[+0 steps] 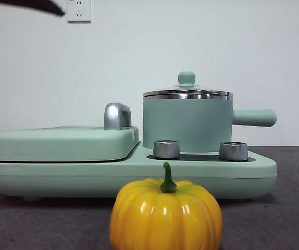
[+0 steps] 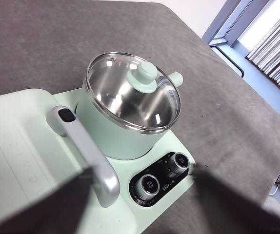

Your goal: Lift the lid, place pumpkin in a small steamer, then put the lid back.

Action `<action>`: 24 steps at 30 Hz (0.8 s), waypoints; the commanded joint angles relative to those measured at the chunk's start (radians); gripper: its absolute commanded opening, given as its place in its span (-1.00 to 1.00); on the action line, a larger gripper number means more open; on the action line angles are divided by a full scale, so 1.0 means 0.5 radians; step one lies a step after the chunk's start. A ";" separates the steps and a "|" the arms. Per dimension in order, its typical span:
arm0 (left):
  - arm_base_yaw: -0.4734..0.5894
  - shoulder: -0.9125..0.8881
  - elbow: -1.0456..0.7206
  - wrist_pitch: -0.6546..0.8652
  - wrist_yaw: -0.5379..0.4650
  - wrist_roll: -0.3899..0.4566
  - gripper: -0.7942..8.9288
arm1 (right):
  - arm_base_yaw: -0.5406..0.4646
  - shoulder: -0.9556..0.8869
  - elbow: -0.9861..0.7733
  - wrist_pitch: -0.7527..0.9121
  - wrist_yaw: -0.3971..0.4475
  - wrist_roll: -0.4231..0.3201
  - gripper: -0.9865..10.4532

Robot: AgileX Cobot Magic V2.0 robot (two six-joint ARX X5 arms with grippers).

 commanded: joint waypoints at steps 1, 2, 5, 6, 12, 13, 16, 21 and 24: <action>-0.008 0.021 0.043 0.024 0.010 0.033 0.27 | 0.006 0.009 0.035 0.014 0.000 -0.014 0.03; -0.008 0.021 0.043 0.024 0.010 0.033 0.27 | 0.006 0.009 0.035 0.015 -0.001 -0.014 0.03; -0.008 0.021 0.043 0.022 0.010 0.018 0.25 | 0.006 0.009 0.035 0.015 -0.001 -0.014 0.03; -0.008 0.021 0.044 0.024 0.010 -0.002 0.24 | 0.006 0.009 0.035 0.015 -0.001 -0.014 0.03; -0.017 0.131 0.185 -0.135 0.009 -0.003 0.23 | 0.006 0.009 0.035 0.015 -0.003 0.042 0.03; -0.017 0.170 0.232 -0.182 0.009 0.017 0.23 | 0.006 0.009 0.035 0.015 -0.005 0.059 0.03; -0.017 0.324 0.415 -0.338 0.009 0.089 0.23 | 0.006 0.009 0.035 0.015 -0.008 0.095 0.03; -0.026 0.665 0.810 -0.630 0.009 0.166 0.23 | 0.006 0.009 0.035 0.014 -0.008 0.094 0.03; -0.040 0.884 1.070 -0.798 0.010 0.185 0.23 | 0.006 0.009 0.035 0.014 -0.008 0.093 0.03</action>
